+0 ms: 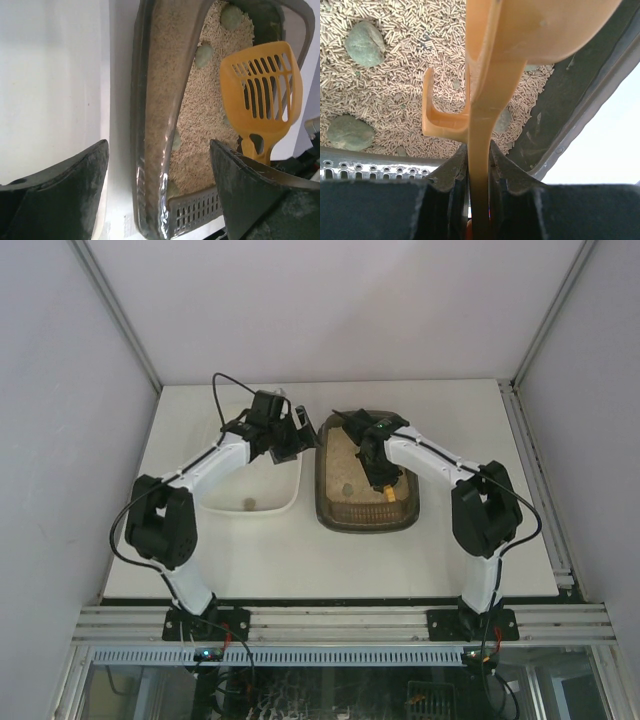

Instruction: Clean the litter box

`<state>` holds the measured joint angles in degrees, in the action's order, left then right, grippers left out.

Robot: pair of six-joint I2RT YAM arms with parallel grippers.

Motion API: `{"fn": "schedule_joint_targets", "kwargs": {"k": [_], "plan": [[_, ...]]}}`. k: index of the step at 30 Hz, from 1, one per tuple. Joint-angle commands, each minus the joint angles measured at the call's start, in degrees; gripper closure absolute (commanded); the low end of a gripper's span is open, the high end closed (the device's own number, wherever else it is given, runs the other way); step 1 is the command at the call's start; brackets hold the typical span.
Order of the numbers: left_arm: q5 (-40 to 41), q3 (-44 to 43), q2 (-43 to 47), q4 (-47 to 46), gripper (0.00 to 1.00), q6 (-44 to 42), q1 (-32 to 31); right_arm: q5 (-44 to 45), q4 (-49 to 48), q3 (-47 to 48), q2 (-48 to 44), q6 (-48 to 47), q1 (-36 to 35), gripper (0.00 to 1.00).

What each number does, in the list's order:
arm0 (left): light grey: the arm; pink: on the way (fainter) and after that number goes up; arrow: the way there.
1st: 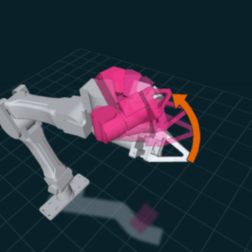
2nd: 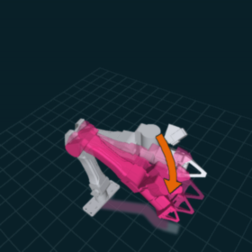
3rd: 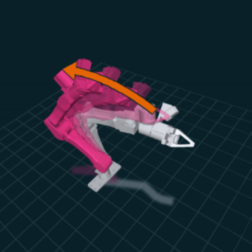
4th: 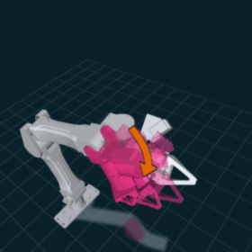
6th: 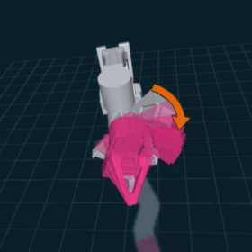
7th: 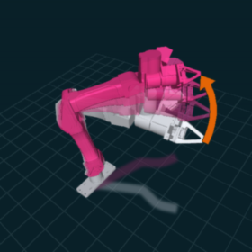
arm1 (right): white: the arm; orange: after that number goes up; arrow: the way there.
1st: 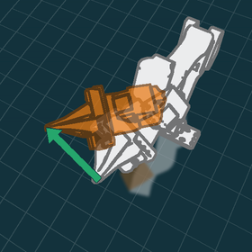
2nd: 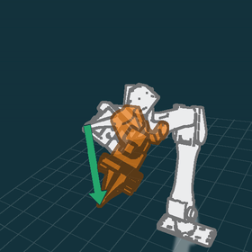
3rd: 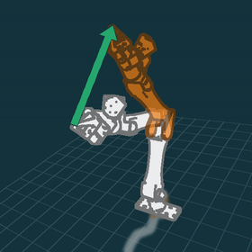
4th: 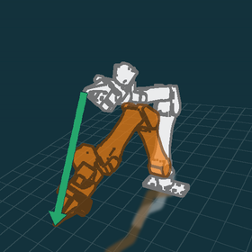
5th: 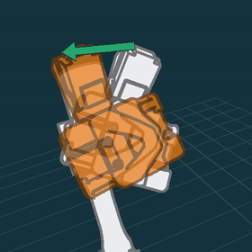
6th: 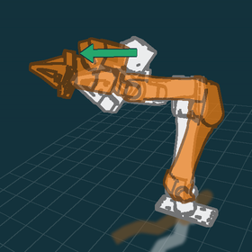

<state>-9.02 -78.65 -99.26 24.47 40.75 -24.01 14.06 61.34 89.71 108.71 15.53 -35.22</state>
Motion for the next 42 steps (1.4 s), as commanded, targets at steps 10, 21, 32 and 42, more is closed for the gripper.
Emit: {"fn": "schedule_joint_targets", "kwargs": {"k": [10, 21, 32, 42], "plan": [[0.6, -4.8, -6.5, -9.4, 0.15, 6.0, -1.4, 2.8, 1.5, 6.1, 5.6, -0.6, 1.2, 1.00], [-1.0, -1.8, -4.4, -11.5, 0.16, 2.9, -1.4, 5.7, 2.4, 9.2, 9.4, -1.3, 2.3, 1.00], [-0.1, -0.3, -2.6, -11.2, 0.17, 0.2, -1.3, -2.0, 2.3, 10.9, 12.5, -2.6, 2.4, 1.00], [-0.5, 0.0, -1.4, -10.3, 0.17, -1.2, -1.3, -16.3, 1.5, 10.9, 13.4, -3.8, 4.2, 1.00]]}}
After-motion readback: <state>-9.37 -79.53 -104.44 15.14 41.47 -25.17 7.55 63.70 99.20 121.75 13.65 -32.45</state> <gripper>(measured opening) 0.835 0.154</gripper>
